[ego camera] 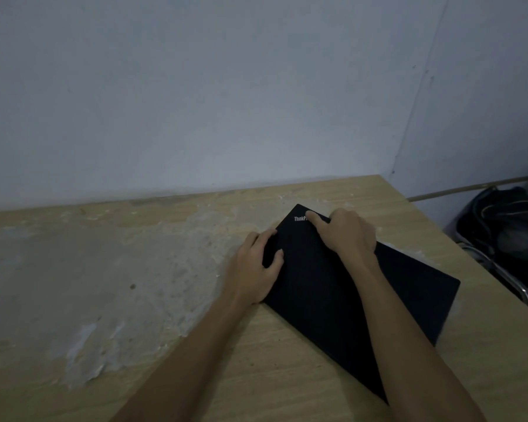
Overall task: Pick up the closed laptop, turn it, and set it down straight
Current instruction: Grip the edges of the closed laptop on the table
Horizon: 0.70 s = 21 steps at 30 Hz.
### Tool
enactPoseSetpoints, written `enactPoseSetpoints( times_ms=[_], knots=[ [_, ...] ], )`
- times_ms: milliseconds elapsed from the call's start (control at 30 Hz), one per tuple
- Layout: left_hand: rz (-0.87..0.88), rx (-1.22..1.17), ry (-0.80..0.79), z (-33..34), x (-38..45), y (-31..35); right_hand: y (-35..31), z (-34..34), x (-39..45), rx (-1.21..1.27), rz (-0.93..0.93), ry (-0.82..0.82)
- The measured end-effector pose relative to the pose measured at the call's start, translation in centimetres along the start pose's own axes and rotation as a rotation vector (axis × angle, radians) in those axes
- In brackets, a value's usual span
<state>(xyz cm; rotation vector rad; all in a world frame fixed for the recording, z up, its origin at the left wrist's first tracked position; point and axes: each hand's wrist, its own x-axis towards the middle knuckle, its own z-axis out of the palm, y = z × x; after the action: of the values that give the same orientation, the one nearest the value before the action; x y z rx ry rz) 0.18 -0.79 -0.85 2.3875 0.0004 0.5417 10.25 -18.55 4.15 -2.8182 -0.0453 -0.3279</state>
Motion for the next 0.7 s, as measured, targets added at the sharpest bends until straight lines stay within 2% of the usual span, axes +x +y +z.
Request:
enactPoseSetpoints(
  times_ms=[200,333,433,567,700],
  knots=[
    [-0.033,-0.058,0.045,-0.7,0.5,-0.2,-0.6,-0.3,0.3,0.01,0.029,-0.03],
    [-0.11,-0.15,0.189,-2.5,1.7,-0.3,-1.4,-1.2,0.9,0.096,0.067,-0.034],
    [-0.215,-0.302,0.329,-4.7,3.0,-0.6,-2.6,-1.5,1.3,0.185,0.091,-0.035],
    [-0.303,-0.52,0.427,-7.3,3.9,-0.6,-5.3,-2.0,2.1,0.303,0.095,-0.016],
    [-0.32,-0.737,0.495,-9.9,4.3,-0.4,-7.7,-2.8,3.3,0.491,0.126,-0.002]
  ],
)
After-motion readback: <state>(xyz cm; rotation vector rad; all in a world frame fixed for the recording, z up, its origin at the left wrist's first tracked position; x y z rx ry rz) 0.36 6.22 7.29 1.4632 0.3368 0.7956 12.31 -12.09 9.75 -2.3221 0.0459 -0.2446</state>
